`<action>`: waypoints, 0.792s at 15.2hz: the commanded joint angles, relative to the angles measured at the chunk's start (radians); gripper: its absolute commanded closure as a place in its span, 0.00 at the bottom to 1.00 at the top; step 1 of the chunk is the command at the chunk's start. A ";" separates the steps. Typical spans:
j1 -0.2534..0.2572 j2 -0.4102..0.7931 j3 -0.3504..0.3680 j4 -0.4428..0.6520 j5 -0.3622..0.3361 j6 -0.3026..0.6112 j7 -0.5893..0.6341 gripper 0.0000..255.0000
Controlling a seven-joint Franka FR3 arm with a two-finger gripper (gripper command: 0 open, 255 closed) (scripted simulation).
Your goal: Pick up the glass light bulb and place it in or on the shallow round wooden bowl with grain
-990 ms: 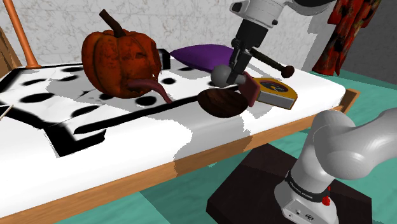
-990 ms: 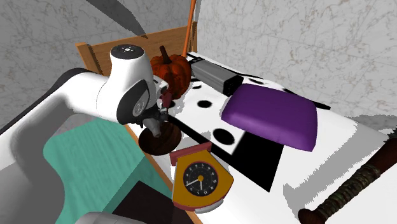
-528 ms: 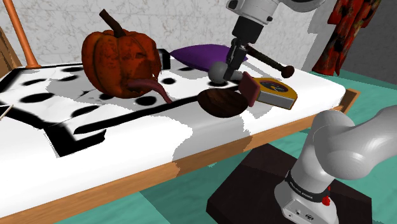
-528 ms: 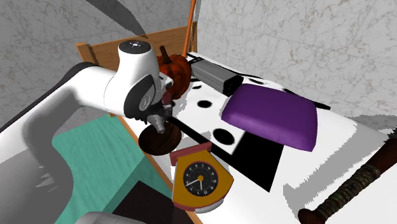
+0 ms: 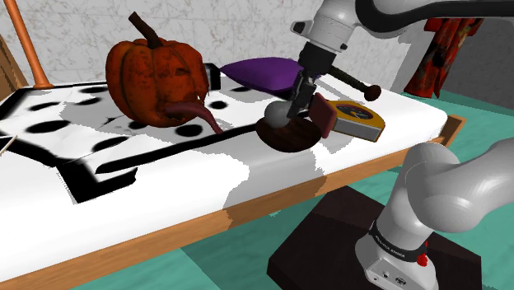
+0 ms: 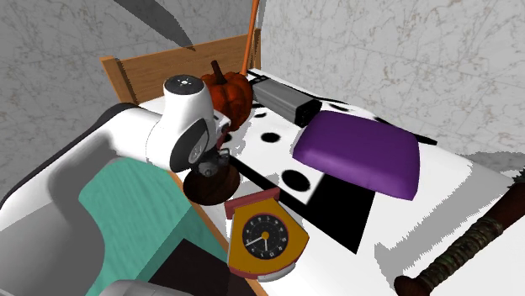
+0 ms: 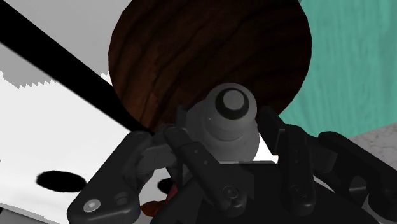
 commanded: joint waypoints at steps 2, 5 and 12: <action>0.000 -0.001 -0.001 -0.042 0.002 0.041 -0.006 1.00; 0.000 -0.003 -0.001 -0.053 0.002 0.051 -0.007 1.00; 0.001 0.000 -0.001 -0.053 0.002 0.054 -0.007 0.00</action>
